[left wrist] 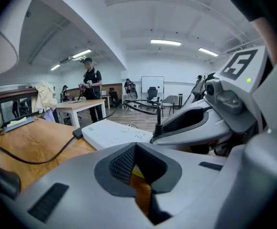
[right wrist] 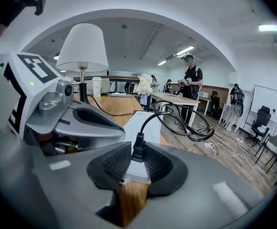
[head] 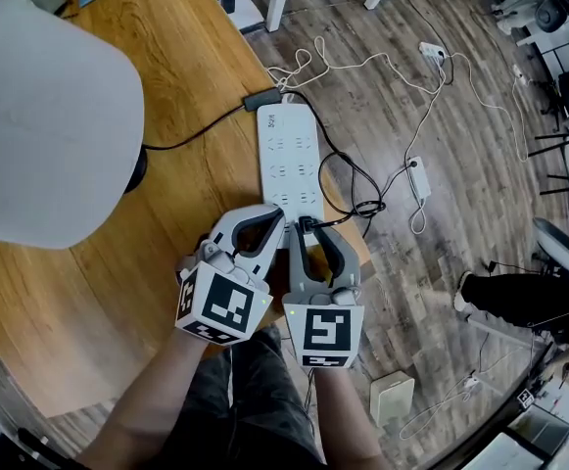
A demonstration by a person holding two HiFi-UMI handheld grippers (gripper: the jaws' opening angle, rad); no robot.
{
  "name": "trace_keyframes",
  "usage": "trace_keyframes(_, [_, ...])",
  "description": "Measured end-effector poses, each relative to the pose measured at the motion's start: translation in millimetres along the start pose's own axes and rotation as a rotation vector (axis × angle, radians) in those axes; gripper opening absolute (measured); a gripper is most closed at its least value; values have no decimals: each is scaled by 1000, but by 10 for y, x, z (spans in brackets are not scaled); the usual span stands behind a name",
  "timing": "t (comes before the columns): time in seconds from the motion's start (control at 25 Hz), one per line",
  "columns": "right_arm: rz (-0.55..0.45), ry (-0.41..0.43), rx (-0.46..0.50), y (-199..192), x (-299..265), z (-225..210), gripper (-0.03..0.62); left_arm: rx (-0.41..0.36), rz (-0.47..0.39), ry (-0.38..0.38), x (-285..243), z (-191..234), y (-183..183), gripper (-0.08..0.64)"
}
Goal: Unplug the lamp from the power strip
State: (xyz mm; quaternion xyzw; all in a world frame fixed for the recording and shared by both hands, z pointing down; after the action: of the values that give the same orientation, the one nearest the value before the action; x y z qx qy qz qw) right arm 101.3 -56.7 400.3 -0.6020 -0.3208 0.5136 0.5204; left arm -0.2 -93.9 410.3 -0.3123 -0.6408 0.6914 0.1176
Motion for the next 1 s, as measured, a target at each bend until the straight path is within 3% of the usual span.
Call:
trace_keyframes(0.2, [4,7,134,8,10,31,97,-8,3,2,-11,-17,-6,-3])
trace_keyframes(0.28, [5,10,133,9,12,35,98,-10,5,2,-8,-17,-4,-3])
trace_keyframes(0.6, [-46,10,-421,-101,45,-232,80,-9,2,-12,-17,-32,0,-5])
trace_keyframes(0.68, [-55,-1,-495,-109,48,-255,81,-5,-1,-11,-16,-30,-2,-5])
trace_keyframes(0.76, [-41,-15,-431,-89,41,-224,81,0,-1,-9,-16,-23,-5,-5])
trace_keyframes(0.88, [0,-30,-163,-9,12,-119,69,3,7,-5,-22,-26,-4,-5])
trace_keyframes(1.0, [19,-35,34,33,0,-33,69,2,13,-2,-27,-38,0,-5])
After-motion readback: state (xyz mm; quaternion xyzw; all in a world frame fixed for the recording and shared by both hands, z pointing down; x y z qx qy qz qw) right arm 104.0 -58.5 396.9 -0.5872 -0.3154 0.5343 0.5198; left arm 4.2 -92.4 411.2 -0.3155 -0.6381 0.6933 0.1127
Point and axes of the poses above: the fingertips, and each gripper's own axes: x backward along the fingers, z to its left, y out of its top, the point moved 8 cm from there along x, backward along the fingers, and after that the axes turned 12 degrees about -z, right-handed, at the moved point
